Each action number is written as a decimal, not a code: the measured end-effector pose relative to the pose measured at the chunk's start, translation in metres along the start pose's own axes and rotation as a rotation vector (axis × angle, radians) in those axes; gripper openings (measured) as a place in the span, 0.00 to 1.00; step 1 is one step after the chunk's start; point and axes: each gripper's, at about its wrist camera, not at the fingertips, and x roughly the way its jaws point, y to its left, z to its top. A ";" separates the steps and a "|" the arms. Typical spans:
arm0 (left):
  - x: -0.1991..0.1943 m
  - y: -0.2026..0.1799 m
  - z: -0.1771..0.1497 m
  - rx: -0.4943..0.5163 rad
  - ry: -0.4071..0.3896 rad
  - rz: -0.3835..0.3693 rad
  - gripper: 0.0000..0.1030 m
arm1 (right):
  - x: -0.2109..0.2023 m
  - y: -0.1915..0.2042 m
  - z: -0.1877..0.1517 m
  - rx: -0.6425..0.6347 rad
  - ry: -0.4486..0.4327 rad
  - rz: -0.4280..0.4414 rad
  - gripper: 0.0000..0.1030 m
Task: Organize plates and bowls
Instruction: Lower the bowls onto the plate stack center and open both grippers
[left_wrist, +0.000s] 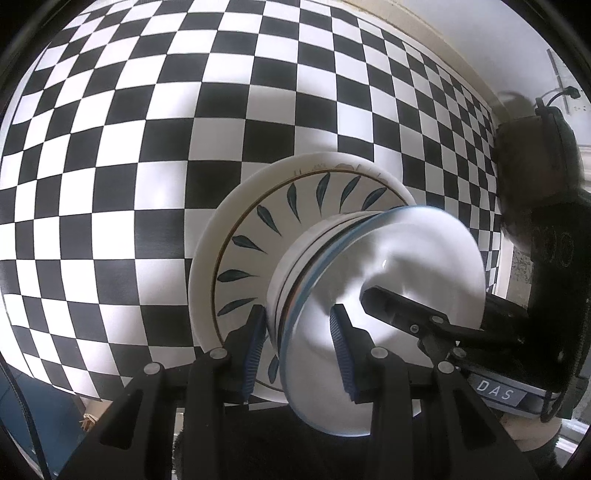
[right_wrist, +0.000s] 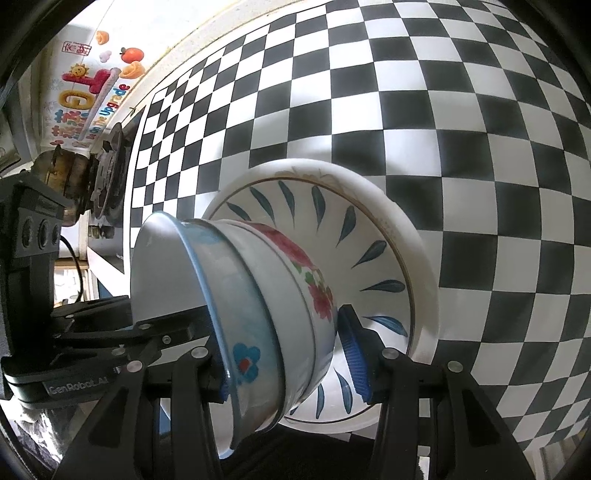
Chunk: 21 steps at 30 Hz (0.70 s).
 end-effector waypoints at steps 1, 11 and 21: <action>-0.001 0.000 0.000 0.001 -0.006 0.002 0.32 | -0.001 0.002 -0.001 -0.009 -0.003 -0.015 0.49; -0.025 -0.005 -0.016 0.043 -0.104 0.128 0.33 | -0.020 0.022 -0.011 -0.074 -0.066 -0.151 0.50; -0.066 -0.011 -0.044 0.099 -0.314 0.273 0.59 | -0.077 0.052 -0.040 -0.132 -0.277 -0.321 0.88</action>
